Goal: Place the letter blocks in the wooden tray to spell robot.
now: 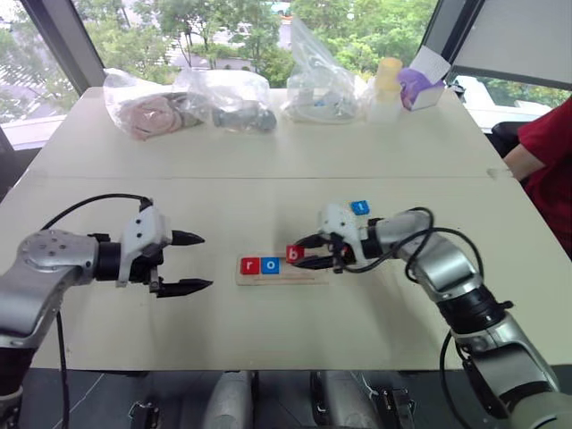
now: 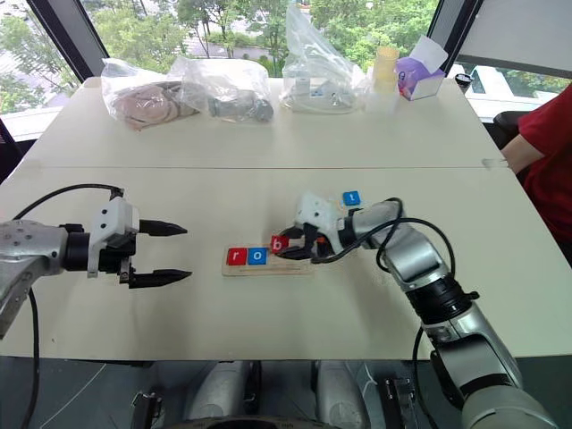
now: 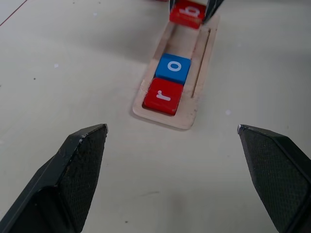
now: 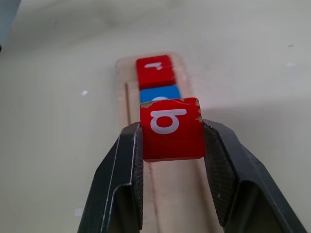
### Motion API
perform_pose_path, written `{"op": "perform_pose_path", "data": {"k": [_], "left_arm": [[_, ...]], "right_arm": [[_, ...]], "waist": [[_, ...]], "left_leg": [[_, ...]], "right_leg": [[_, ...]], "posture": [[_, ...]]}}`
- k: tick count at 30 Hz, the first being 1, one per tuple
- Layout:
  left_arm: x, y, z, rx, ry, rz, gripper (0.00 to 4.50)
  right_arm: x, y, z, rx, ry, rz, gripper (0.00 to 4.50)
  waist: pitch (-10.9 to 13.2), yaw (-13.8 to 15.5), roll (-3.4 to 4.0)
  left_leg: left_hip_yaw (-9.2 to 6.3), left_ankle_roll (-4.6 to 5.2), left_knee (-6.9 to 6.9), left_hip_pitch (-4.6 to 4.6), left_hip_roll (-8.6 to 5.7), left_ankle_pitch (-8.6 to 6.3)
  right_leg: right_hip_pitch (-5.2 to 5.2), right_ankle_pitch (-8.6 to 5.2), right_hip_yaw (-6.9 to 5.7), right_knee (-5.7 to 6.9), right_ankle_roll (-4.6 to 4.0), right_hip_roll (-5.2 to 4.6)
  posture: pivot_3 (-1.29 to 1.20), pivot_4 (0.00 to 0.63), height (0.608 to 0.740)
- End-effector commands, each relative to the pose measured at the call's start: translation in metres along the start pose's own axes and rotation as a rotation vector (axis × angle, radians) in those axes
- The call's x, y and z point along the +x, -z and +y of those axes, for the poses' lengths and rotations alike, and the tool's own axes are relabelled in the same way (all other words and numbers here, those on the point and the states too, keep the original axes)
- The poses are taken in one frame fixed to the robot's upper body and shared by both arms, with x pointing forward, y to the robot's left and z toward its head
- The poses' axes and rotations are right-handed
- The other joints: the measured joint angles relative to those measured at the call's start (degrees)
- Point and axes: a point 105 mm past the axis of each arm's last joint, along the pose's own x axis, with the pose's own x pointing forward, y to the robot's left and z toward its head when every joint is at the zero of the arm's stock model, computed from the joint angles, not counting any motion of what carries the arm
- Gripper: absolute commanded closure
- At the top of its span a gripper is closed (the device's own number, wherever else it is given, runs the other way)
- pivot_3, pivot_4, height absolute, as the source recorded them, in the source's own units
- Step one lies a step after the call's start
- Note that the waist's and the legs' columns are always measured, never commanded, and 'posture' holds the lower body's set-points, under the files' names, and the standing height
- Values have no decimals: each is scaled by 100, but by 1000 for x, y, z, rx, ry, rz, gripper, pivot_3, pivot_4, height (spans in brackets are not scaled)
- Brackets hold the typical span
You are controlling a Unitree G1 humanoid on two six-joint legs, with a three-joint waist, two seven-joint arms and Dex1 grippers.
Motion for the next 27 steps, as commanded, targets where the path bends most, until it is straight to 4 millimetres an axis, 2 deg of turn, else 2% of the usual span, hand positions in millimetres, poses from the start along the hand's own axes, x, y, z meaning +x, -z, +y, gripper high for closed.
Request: {"op": "perform_pose_path", "data": {"k": [1, 12, 26, 27], "left_arm": [[0, -8, -2, 33, -11, -22, 0], [5, -7, -9, 18, -19, -36, 0], [5, -8, -6, 23, -37, -39, 0], [5, -8, -6, 24, -37, -40, 0]], "right_arm": [[1, -11, -3, -73, -1, -3, 3357], [14, -2, -9, -86, -20, 36, 3357], [22, -2, -8, -94, -39, 25, 3357], [22, -2, -8, -99, -40, 29, 2863]], "waist": [[0, -11, 0], [0, -31, 0], [0, -31, 0], [0, -31, 0]], "left_leg": [[0, 0, 0, 1, 1, 0], [-3, 0, -2, 6, 7, 0], [-4, 0, -3, 6, 7, 0], [-4, 0, -3, 7, 7, 0]], "right_leg": [[0, 0, 0, 2, 0, 1], [-3, 2, -2, 12, 3, 15], [-2, 2, -3, 13, 3, 15], [-3, 2, -2, 13, 3, 15]], "posture": [[0, 150, 740], [0, 150, 740], [0, 150, 740], [0, 150, 740]]}}
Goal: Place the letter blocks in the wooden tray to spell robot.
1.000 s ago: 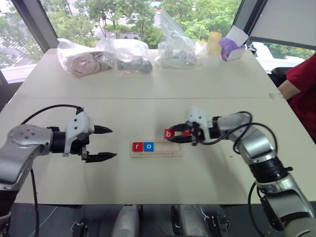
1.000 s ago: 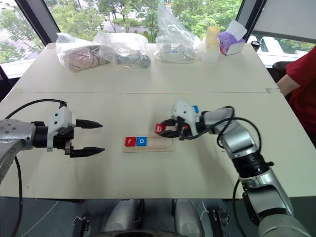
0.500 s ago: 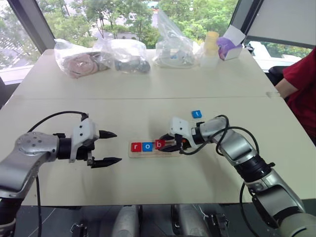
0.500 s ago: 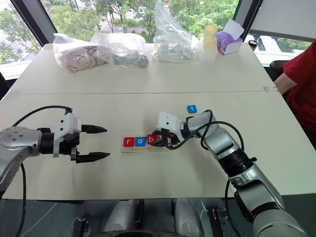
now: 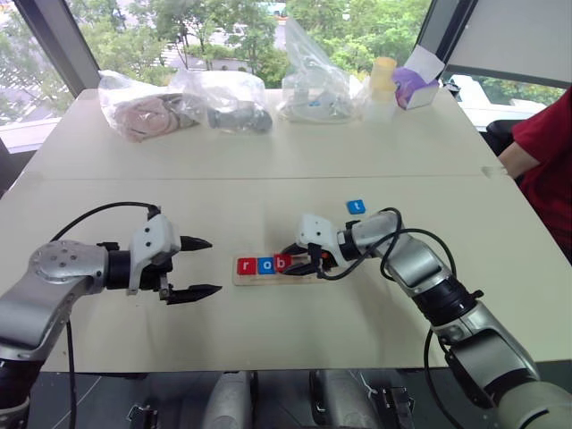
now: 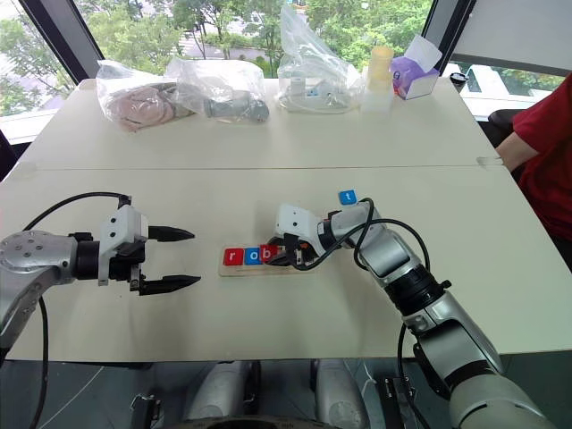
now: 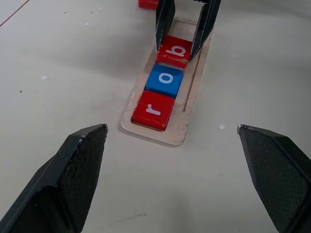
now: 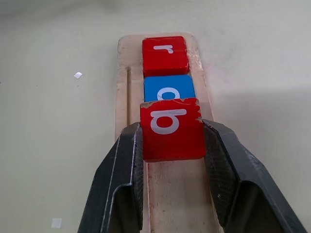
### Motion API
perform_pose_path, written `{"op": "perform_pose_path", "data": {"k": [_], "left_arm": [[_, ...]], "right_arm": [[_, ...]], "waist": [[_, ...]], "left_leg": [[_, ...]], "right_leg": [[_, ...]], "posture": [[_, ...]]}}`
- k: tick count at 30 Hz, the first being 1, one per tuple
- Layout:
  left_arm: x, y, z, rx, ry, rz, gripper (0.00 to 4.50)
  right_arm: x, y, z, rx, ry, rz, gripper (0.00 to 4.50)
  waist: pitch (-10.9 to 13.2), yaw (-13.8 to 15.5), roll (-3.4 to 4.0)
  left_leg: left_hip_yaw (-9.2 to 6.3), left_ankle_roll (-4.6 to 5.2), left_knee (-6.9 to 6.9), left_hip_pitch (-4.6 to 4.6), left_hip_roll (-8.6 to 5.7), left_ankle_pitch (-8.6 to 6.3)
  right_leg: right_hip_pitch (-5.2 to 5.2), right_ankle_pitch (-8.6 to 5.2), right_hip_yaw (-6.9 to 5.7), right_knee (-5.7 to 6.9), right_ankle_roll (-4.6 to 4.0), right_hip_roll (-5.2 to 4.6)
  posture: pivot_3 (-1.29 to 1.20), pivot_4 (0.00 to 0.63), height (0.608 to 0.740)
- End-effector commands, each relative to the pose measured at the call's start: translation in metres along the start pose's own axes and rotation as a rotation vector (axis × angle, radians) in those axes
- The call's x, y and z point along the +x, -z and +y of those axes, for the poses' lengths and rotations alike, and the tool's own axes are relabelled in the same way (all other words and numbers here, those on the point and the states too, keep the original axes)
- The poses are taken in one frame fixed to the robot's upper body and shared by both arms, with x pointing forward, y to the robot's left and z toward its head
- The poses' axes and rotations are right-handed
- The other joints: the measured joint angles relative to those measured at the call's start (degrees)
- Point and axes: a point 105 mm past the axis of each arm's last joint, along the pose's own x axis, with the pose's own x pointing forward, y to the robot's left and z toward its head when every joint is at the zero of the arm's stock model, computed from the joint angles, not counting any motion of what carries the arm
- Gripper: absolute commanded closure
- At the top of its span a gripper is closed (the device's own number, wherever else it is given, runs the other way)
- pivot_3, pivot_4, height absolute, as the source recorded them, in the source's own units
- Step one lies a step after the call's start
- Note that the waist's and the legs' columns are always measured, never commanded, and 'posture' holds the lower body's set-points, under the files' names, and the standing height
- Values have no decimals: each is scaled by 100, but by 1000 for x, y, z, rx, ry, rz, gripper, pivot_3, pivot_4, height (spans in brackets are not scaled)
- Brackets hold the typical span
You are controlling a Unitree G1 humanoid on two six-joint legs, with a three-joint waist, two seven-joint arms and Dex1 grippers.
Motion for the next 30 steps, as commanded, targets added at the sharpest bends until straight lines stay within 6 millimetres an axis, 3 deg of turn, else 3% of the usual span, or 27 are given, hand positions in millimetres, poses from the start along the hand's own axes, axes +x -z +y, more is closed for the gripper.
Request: {"op": "perform_pose_path", "data": {"k": [1, 6, 13, 24, 30], "left_arm": [[-2, -10, 2, 36, -15, -20, 0], [-1, -11, 3, 37, -19, -24, 0], [0, -11, 4, 43, -24, -25, 0], [4, -13, 7, 53, -30, -30, 0], [5, -12, 7, 53, -30, -30, 0]], "right_arm": [[-1, -8, -1, -46, -1, -15, 2295], [-1, -7, -1, -53, 1, -9, 40], [-5, -10, -2, -47, 17, -26, 40], [4, -13, 20, 7, -22, -71, 40], [-1, -16, 13, 4, 42, -78, 40]], "waist": [[0, -1, 0], [0, -1, 0], [0, -2, 0], [0, -4, 0], [0, 2, 0]], "left_leg": [[0, 0, 0, 0, 0, 0], [0, 0, 0, 0, 0, 0], [0, 0, 0, 0, 0, 0], [0, 0, 0, 0, 0, 0], [-1, 0, 1, 0, 0, 0]], "right_leg": [[0, 0, 0, 0, 0, 0], [0, 0, 0, 0, 0, 0], [0, 0, 0, 0, 0, 0], [1, 0, -1, 0, 1, 0], [0, 0, 0, 1, 1, 0]], "posture": [[0, 150, 740], [0, 150, 740], [0, 150, 740], [0, 150, 740], [0, 150, 740]]}}
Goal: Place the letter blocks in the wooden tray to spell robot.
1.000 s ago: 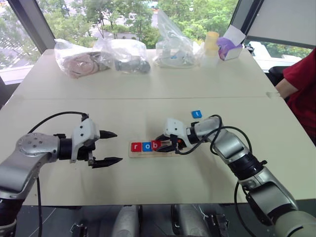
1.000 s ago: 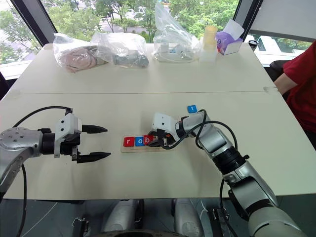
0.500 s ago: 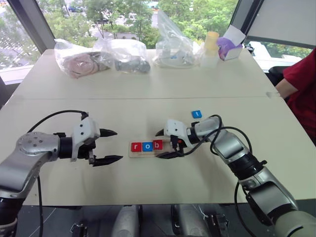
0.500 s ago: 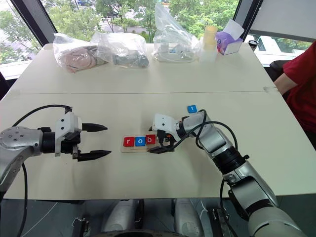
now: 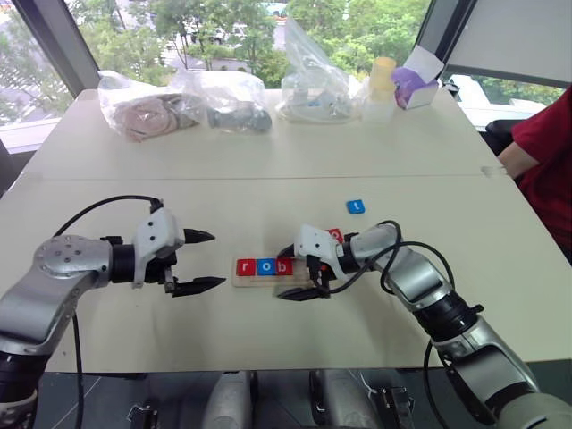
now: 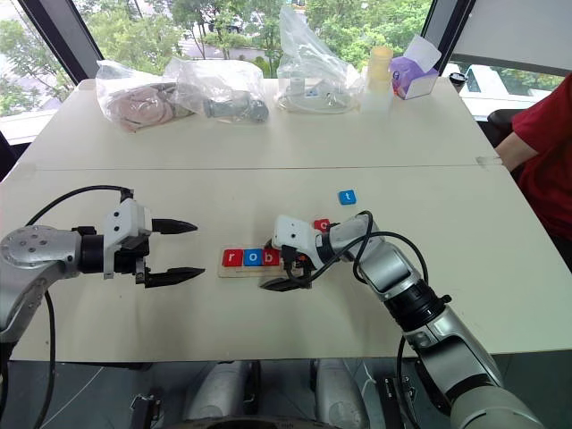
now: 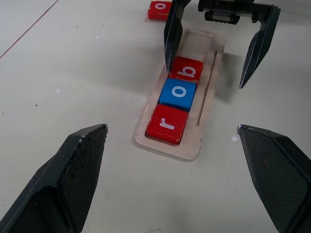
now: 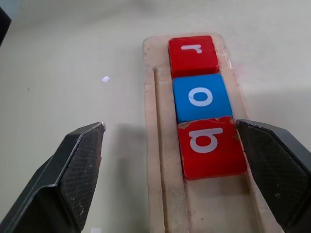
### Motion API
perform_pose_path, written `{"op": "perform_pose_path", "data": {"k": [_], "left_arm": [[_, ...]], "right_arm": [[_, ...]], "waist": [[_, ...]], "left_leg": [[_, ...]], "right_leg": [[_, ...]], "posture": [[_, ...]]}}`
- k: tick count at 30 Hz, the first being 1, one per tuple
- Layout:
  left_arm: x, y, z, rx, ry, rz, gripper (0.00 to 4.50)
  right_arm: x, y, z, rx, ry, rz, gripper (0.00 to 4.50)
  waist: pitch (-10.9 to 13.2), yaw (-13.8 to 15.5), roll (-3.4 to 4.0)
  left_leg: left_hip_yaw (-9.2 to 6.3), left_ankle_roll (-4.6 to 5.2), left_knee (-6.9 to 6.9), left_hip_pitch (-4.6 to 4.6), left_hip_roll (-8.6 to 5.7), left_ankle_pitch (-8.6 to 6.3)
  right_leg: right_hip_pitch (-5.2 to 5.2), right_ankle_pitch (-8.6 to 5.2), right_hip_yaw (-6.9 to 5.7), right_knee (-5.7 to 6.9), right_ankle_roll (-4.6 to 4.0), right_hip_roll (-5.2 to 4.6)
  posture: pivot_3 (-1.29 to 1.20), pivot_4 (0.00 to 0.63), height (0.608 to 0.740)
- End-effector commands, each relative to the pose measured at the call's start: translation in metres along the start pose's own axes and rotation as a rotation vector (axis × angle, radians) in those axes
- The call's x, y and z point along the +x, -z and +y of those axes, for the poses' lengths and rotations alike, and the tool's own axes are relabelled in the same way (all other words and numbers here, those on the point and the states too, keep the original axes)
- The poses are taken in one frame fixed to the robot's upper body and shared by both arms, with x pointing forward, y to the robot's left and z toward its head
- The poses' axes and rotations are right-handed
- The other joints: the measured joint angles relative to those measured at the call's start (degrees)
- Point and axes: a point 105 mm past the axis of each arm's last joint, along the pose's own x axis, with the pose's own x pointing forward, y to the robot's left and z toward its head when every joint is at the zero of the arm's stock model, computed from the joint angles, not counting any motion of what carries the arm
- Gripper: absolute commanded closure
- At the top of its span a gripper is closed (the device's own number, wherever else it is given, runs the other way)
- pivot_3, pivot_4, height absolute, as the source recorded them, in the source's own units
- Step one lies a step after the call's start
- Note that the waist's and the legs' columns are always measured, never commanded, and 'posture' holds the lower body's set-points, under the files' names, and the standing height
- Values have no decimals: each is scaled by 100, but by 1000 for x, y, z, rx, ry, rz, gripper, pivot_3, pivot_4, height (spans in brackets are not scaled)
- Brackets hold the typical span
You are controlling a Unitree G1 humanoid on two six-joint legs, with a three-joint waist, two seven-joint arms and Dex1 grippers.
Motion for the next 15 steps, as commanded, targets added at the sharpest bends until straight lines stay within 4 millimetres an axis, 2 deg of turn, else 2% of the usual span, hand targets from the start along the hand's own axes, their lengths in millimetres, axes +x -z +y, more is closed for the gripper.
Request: {"op": "perform_pose_path", "data": {"k": [1, 3, 6, 9, 12, 15], "left_arm": [[0, -6, 1, 30, -9, -12, 0], [1, -8, 2, 40, -24, -25, 0], [2, -19, 6, 33, -61, -82, 0], [5, -26, 5, 7, -72, -133, 0], [14, -30, 7, -12, -88, -166, 0], [21, -33, 13, -29, -122, -184, 0]], "right_arm": [[-11, -16, -13, -39, 101, -49, 40], [-24, -19, -29, -42, 216, -58, 40], [-62, -32, -59, 45, 488, -128, 40], [-82, -33, -68, 139, 667, -168, 40], [-102, -16, -73, 372, 943, -185, 40], [-98, -3, -65, 449, 1007, -141, 40]], "waist": [[0, 1, 0], [0, 3, 0], [0, 23, 0], [-2, 20, -3], [-5, 22, -8], [-6, 19, -5]], "left_leg": [[0, 0, 0, 0, 0, 0], [0, 0, 0, -1, 0, 0], [0, 0, 0, -1, 0, 0], [-3, 0, 0, -2, -1, 0], [-10, 0, -5, -2, 0, 0], [-11, -2, -5, -1, -2, 1]], "right_leg": [[0, 0, 0, 0, 0, -1], [0, 0, 0, 0, 0, -1], [0, 0, 0, 0, 0, -2], [1, 1, 1, -1, 1, -6], [0, 1, -1, 5, 1, -4], [-3, 1, 1, 17, 0, -2]], "posture": [[0, 150, 740], [0, 150, 740], [0, 150, 740], [0, 150, 740], [0, 150, 740], [0, 150, 740]]}}
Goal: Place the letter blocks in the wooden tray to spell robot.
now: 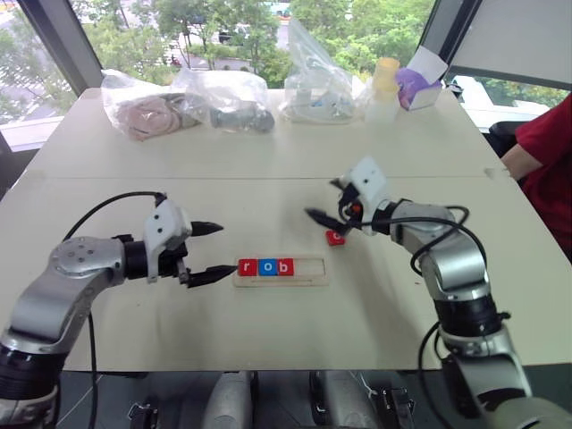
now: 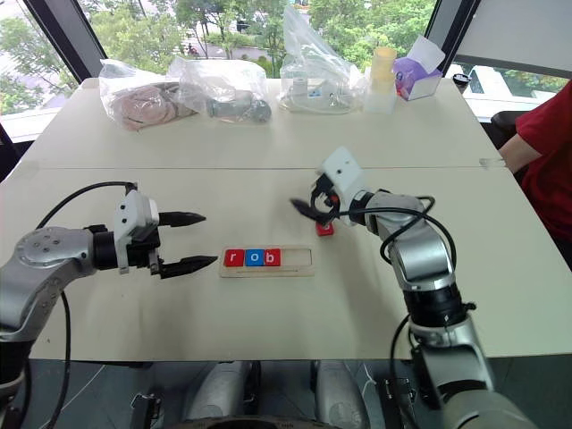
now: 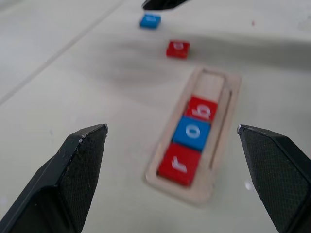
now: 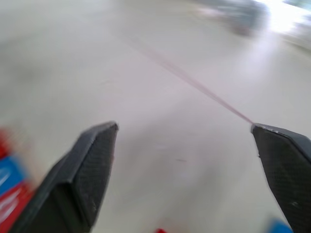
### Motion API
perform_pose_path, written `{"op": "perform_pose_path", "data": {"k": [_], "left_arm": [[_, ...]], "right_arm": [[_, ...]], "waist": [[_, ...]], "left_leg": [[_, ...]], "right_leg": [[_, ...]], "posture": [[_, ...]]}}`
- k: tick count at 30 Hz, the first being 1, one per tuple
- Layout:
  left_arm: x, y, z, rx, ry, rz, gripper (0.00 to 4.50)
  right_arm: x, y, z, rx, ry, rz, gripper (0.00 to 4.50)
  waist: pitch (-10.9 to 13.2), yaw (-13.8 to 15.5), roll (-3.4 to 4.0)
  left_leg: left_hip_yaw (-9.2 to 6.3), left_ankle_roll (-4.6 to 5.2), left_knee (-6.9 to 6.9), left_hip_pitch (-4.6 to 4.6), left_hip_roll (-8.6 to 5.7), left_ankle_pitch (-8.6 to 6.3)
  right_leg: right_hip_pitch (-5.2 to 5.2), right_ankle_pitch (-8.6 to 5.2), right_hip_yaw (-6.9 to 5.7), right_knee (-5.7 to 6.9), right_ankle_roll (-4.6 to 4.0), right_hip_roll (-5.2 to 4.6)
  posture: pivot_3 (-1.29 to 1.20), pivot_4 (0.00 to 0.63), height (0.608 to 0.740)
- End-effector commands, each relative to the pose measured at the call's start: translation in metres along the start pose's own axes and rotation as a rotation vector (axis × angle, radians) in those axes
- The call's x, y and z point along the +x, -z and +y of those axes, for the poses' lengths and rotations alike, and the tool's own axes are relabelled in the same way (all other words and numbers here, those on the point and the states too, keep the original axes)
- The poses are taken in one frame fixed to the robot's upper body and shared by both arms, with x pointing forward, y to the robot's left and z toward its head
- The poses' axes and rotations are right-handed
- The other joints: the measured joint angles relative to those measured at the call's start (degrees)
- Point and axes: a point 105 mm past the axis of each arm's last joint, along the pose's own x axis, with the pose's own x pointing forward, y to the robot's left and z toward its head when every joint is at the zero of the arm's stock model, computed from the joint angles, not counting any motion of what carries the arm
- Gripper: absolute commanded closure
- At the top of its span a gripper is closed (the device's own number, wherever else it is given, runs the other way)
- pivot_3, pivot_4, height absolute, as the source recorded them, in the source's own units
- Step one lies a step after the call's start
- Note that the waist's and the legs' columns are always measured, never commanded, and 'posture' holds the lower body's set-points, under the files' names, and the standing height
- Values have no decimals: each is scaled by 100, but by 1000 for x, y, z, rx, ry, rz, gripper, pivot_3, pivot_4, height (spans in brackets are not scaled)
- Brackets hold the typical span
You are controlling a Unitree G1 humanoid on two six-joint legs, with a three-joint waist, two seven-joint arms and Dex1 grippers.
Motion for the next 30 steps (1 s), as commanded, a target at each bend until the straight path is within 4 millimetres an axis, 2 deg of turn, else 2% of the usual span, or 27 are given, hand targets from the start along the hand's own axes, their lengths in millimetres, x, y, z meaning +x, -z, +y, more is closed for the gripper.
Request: {"op": "perform_pose_path", "data": {"k": [1, 4, 9, 16, 19, 22, 24, 26, 30], "left_arm": [[6, -10, 3, 9, -33, -32, 0], [13, -14, -1, -4, -14, -43, 0], [20, -17, -2, 11, 7, -40, 0], [22, -10, -2, 16, 7, -22, 0], [20, -9, -1, 16, -2, -20, 0], [19, -9, -1, 17, -9, -20, 0], [19, -9, -1, 17, -12, -22, 0], [19, -9, -2, 19, -11, -22, 0], [22, -14, -11, 47, 45, -23, 0]], "right_arm": [[-11, 9, -5, 48, 137, 44, 40], [-13, 27, 5, 119, 179, 91, 40], [-12, 40, 9, 134, 213, 134, 40], [-4, 67, 15, 111, 164, 236, 40], [0, 71, 22, 98, 136, 247, 809], [3, 70, 22, 89, 140, 243, 2421], [4, 69, 21, 91, 153, 239, 3333], [2, 64, 16, 79, 175, 226, 3323], [-15, 50, -12, 29, 312, 186, 3323]], "waist": [[0, -13, 0], [0, -27, 0], [0, -35, 1], [0, -36, 0], [-1, -40, -1], [-1, -49, -2], [-1, -51, -2], [-1, -50, -2], [-1, -32, -2]], "left_leg": [[0, -1, 1, 0, -1, 0], [6, -1, 1, 0, -3, 1], [7, -1, 2, 0, -4, 1], [7, -1, 1, 1, -7, 1], [7, -1, 2, 2, -5, 1], [7, -1, 2, 4, -4, 1], [6, -1, 1, 4, -3, 1], [6, -1, 1, 5, -2, 1], [6, -1, 2, 4, -2, 1]], "right_leg": [[0, 0, 0, 0, 0, -1], [-1, 0, 3, -1, 0, -1], [-3, 0, 3, 0, 0, 6], [-2, -1, 3, -2, -1, 8], [0, -1, 3, -4, -1, 8], [0, -1, 3, -4, -1, 11], [0, -1, 3, -3, -1, 13], [0, -1, 3, -4, -2, 14], [0, -1, 4, -4, -1, 11]], "posture": [[0, 150, 740], [0, 150, 740], [0, 150, 740], [0, 150, 740], [0, 150, 740], [0, 150, 740], [0, 150, 740], [0, 150, 740], [0, 150, 740]]}}
